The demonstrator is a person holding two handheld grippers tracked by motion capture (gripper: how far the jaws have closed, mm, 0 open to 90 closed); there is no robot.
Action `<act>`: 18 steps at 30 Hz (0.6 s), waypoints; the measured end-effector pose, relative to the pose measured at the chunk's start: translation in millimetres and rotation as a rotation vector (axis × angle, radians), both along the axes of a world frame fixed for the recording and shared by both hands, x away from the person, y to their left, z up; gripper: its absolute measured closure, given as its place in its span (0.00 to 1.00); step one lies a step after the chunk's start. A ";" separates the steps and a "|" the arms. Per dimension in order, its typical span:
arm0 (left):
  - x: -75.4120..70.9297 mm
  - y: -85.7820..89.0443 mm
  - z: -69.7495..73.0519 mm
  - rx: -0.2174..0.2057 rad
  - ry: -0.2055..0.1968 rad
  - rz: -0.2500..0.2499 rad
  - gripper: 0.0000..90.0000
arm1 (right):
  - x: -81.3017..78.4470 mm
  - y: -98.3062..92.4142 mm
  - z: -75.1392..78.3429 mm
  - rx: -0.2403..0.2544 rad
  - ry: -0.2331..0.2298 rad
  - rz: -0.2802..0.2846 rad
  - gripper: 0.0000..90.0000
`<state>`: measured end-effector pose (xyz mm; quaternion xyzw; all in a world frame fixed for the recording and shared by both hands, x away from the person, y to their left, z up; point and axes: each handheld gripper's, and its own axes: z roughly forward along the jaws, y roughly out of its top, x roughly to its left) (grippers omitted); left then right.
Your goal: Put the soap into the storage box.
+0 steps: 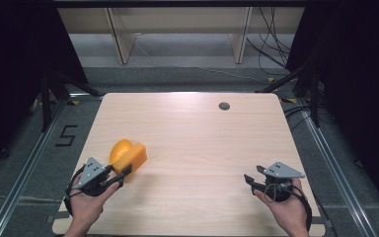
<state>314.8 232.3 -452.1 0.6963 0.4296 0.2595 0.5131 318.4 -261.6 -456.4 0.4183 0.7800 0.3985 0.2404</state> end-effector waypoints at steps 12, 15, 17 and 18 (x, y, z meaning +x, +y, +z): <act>2.2 -2.8 1.2 -0.008 -0.012 0.200 0.67 | 0.2 -0.5 -0.2 0.021 0.041 0.023 0.49; 6.0 -3.3 0.8 0.000 -0.025 0.248 0.67 | 0.1 0.5 -0.6 0.009 0.022 0.007 0.49; 7.3 -4.4 0.7 0.003 -0.024 0.283 0.67 | -0.1 0.7 -0.3 0.010 0.026 0.007 0.48; 8.1 -4.5 0.4 0.010 -0.025 0.299 0.67 | -0.1 0.7 -0.3 0.008 0.024 0.009 0.48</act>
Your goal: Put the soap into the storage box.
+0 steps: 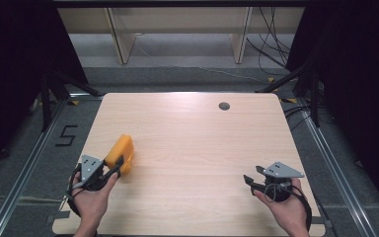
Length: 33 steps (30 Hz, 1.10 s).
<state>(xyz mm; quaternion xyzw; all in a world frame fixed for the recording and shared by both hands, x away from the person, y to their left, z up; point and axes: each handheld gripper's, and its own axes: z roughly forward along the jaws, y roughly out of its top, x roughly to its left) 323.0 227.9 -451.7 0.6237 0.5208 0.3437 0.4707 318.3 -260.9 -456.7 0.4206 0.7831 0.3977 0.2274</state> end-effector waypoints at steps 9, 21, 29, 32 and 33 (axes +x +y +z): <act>12.3 -2.3 -2.0 -0.005 -0.022 0.106 0.67 | -0.2 0.8 0.0 0.000 0.004 0.006 0.48; 23.7 0.6 -20.2 -0.003 -0.038 0.211 0.67 | 0.0 1.0 -0.5 -0.005 0.015 0.011 0.48; 27.6 -2.3 -27.0 0.000 -0.050 0.217 0.67 | -0.2 2.3 -1.1 -0.008 0.010 0.014 0.48; 30.4 -2.4 -27.9 -0.002 -0.053 0.209 0.67 | 0.0 2.4 -1.5 -0.005 0.019 0.013 0.48; 30.9 -2.8 -27.8 0.003 -0.049 0.207 0.67 | 0.2 2.3 -1.7 -0.007 0.020 0.011 0.48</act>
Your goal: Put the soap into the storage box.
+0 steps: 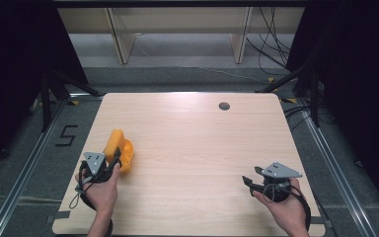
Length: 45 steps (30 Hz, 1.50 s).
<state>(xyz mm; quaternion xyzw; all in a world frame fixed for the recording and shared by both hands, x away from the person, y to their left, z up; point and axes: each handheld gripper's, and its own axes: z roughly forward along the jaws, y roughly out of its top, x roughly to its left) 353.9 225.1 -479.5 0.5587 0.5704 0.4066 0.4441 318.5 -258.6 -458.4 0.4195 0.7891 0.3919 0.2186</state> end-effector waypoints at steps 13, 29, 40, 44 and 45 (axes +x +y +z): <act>4.7 -5.3 -15.6 -0.019 0.006 -0.019 0.67 | -1.6 1.7 0.1 0.004 0.009 -0.005 0.48; 15.9 -4.9 11.9 0.006 0.179 -0.139 0.48 | 1.2 -0.4 -0.4 -0.003 0.019 0.037 0.48; 27.4 3.1 23.7 0.048 0.313 -0.234 0.39 | -0.3 0.9 -0.5 -0.010 0.009 0.012 0.48; 25.3 3.5 25.2 0.036 0.323 -0.229 0.45 | 0.5 0.7 -1.3 -0.005 0.018 0.018 0.48; 25.1 4.1 25.4 0.034 0.328 -0.227 0.47 | -0.1 0.9 -1.0 -0.009 0.014 0.010 0.47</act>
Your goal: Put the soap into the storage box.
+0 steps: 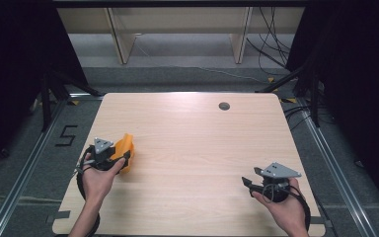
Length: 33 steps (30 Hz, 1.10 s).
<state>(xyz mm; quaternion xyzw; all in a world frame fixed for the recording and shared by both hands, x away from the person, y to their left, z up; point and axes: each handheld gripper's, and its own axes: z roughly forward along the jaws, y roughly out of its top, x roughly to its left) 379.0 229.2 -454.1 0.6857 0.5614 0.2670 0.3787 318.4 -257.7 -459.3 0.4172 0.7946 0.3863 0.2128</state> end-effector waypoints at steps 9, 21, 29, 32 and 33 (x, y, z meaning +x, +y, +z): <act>-1.8 3.3 2.7 -0.043 0.000 0.055 0.61 | 0.1 0.6 -0.5 0.002 0.004 0.007 0.47; 1.0 8.1 5.8 -0.142 0.007 0.104 0.67 | 0.7 1.5 -1.5 -0.003 0.014 0.019 0.47; 2.8 9.2 4.9 -0.195 0.010 0.128 0.67 | -0.1 1.1 -1.1 -0.011 0.005 0.006 0.47; 2.7 8.8 2.8 -0.177 -0.011 0.108 0.66 | -0.3 1.2 -1.1 -0.008 0.010 0.005 0.47; 3.0 8.6 2.1 -0.164 -0.015 0.105 0.65 | -0.2 1.2 -1.1 -0.009 0.008 0.006 0.47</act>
